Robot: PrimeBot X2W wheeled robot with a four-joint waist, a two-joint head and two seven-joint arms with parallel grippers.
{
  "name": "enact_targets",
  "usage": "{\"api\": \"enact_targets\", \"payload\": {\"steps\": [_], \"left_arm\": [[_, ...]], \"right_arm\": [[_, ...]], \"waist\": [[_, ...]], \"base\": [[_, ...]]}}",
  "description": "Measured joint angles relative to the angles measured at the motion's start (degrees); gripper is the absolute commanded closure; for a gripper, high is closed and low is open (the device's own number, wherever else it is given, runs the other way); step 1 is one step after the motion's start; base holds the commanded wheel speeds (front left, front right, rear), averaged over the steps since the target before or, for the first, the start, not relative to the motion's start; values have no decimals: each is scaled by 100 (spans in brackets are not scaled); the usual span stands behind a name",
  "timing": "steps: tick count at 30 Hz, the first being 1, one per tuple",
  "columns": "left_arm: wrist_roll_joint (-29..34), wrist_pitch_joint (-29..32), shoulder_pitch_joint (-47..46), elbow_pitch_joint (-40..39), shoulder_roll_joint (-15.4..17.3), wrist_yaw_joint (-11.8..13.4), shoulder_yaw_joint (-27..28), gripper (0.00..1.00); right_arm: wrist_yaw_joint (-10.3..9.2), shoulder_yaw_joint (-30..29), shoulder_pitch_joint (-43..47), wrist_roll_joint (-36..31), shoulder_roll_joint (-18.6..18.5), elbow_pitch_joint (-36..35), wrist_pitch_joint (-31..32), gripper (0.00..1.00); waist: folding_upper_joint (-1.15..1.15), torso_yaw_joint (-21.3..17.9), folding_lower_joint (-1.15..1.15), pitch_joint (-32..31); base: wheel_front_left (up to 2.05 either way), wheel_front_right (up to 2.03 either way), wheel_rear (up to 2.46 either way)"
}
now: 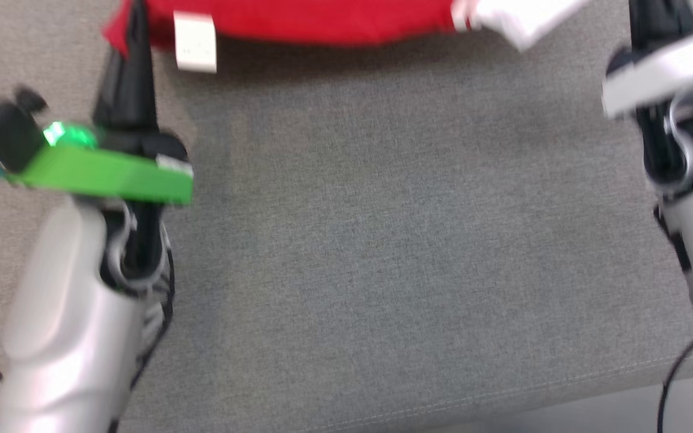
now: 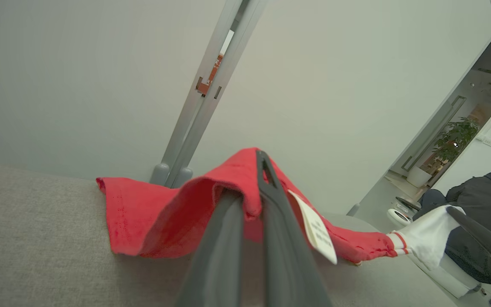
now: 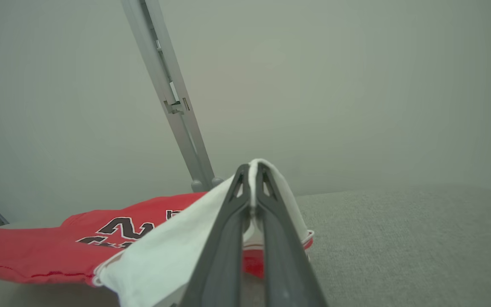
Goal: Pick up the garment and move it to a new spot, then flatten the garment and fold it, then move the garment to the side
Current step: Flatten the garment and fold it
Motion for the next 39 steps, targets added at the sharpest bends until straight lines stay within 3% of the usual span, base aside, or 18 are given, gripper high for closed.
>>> {"api": "enact_targets", "payload": {"steps": [5,13,25,33,39], "left_arm": [[-18,1,1193,-171,-97,-1,49,100],[42,1,2362,-19,-201,-1,62,100],[224,1,3071,503,-177,-1,-231,100],[222,157,3265,791,12,-1,-489,100],[223,347,3387,773,115,69,-541,100]], "right_arm": [[-1,-530,1445,146,-36,-302,425,100],[0,-1450,3160,-470,570,-935,1521,100],[0,-2584,4620,-1658,1572,-2298,3873,100],[1,-2877,5174,-1757,1697,-2887,4900,100],[1,-2994,5400,-1594,1707,-3195,5237,100]], "waist": [[0,75,0,-394],[0,234,0,-953],[0,456,0,-1479],[0,514,0,-1583],[0,521,0,-1584]], "base": [[0,0,0],[0,0,0],[0,0,0],[0,0,0],[0,0,0]]}}
